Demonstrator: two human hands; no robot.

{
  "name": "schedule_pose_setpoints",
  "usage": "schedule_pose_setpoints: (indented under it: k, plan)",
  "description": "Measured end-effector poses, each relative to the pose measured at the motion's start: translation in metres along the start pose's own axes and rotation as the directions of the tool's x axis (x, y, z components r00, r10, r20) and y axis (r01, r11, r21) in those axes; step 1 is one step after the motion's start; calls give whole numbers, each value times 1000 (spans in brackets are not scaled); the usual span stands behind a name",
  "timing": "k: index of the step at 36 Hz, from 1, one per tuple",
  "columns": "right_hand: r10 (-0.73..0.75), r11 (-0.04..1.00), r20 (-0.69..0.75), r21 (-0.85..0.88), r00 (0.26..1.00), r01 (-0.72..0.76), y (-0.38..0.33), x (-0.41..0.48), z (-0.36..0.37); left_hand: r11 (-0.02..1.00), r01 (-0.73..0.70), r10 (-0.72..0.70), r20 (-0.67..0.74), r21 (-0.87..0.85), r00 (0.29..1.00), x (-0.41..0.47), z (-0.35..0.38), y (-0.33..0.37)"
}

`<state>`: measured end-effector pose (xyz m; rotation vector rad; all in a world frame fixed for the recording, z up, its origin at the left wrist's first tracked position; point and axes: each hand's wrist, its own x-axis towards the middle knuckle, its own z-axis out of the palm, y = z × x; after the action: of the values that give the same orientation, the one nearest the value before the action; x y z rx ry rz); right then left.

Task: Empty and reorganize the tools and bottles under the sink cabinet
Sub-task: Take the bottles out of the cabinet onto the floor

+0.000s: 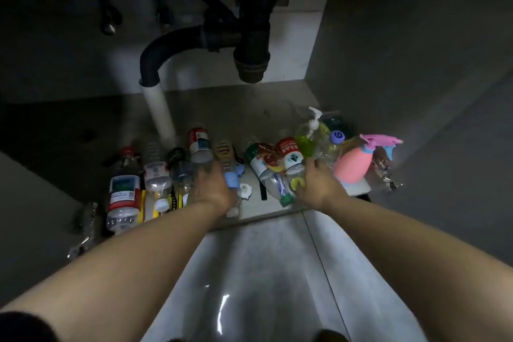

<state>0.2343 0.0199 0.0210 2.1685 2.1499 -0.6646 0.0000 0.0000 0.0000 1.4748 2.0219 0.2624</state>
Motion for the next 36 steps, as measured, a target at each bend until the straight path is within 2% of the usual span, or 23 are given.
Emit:
schedule_pose_setpoints:
  k: [4, 10, 16, 22, 29, 33, 36]
  plan:
    - [25, 991, -65, -126, 998, -33, -5, 27, 10, 996, 32, -24, -97, 84, 995, 20, 5, -2]
    - [52, 936, -103, -341, 993, -85, -12, 52, 28, 999, 17, -14, -79, 46, 997, 45, 27, -5]
    - [39, 888, -141, -449, 989, -99, -12, 65, 37, 998, 61, -61, -61, 7, 996, 57, 35, -5]
    - [39, 898, -164, -426, 986, -107, -16, 59, 34, 995, 54, -62, -103, -82, 993, 48, 28, -5]
    - [-102, 947, -284, -321, 953, 6, -10, 8, 5, 971, -73, 44, -133, -227, 990, 15, 20, 3]
    - [-212, 958, -301, -251, 930, 138, 19, -38, -3, 897, -145, 145, -33, -417, 989, -15, 29, 13]
    - [-224, 974, -215, -92, 950, 209, 57, -74, 6, 903, -88, 169, 160, -421, 973, -38, 36, 23]
